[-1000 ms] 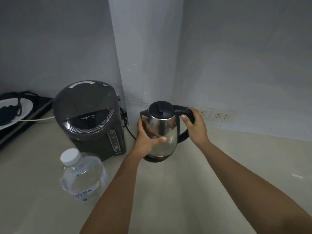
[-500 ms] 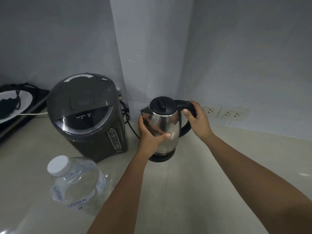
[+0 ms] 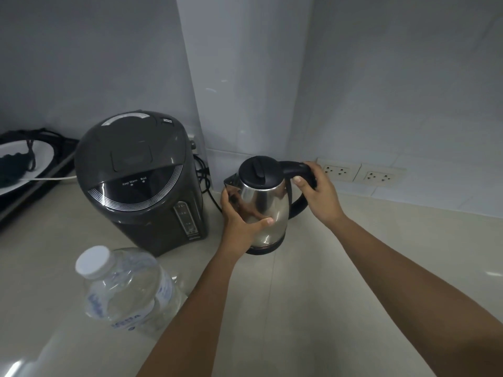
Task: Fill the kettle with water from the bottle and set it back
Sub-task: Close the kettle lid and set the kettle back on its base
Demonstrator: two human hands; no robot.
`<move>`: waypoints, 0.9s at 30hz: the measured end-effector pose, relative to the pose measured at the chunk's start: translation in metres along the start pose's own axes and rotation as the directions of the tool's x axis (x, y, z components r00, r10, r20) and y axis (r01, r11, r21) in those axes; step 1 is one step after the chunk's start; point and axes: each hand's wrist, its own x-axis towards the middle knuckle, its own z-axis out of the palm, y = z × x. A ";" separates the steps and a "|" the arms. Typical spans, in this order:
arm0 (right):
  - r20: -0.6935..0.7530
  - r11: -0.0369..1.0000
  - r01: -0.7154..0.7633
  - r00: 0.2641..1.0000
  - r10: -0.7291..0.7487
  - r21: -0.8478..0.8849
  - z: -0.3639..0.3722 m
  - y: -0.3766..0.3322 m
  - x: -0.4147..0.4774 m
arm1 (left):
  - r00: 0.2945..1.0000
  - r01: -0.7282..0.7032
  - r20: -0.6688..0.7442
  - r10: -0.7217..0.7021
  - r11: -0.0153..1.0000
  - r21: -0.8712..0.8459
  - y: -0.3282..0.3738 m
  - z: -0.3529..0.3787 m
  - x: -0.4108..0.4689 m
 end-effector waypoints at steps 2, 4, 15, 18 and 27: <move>-0.018 1.000 0.013 1.000 -0.013 0.010 0.002 0.000 -0.005 | 1.000 -0.011 0.027 0.011 1.000 -0.010 -0.001 -0.004 0.000; -0.029 1.000 -0.010 1.000 0.010 0.028 0.003 0.000 -0.008 | 0.999 -0.014 0.045 0.015 1.000 -0.017 -0.002 -0.008 0.001; -0.076 0.872 -0.394 0.899 0.431 0.290 0.000 -0.029 0.003 | 0.996 0.053 0.070 -0.055 0.998 0.024 -0.004 -0.014 -0.002; -0.085 0.874 -0.411 0.892 0.445 0.259 0.000 -0.030 0.006 | 0.995 0.075 0.067 -0.077 0.997 0.029 -0.005 -0.014 -0.003; -0.034 0.873 -0.430 0.893 0.449 0.231 -0.002 -0.034 0.003 | 0.995 0.082 0.055 -0.083 0.996 0.027 -0.009 -0.010 -0.003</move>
